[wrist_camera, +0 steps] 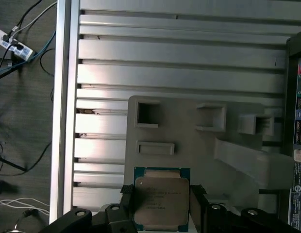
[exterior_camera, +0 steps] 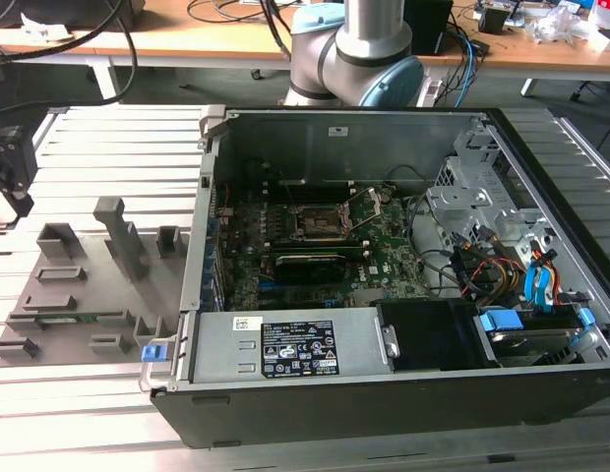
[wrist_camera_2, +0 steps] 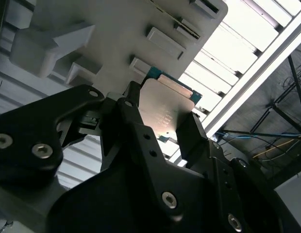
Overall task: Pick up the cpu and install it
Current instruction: 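Pick up the cpu and move it towards the insertion slot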
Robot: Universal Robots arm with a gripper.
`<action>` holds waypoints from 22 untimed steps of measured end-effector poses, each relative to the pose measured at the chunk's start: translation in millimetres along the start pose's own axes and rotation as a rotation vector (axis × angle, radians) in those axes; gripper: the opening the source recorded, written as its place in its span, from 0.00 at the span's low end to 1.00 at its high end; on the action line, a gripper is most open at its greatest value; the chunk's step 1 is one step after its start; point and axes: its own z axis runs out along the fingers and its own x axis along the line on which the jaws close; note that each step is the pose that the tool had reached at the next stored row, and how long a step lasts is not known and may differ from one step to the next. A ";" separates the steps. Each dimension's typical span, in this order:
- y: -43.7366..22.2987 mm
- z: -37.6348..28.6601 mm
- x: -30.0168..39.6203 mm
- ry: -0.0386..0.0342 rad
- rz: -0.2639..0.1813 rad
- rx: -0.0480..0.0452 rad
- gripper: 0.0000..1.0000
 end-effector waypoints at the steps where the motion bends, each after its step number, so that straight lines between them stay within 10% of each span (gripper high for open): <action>1: 1.4 -3.0 -0.1 0.0000 0.000 -0.0001 0.55; 14: 11.9 -26.0 -0.8 0.0000 0.000 -0.0002 0.55; 22: 17.3 -53.1 -1.3 0.0000 0.000 -0.0004 0.55</action>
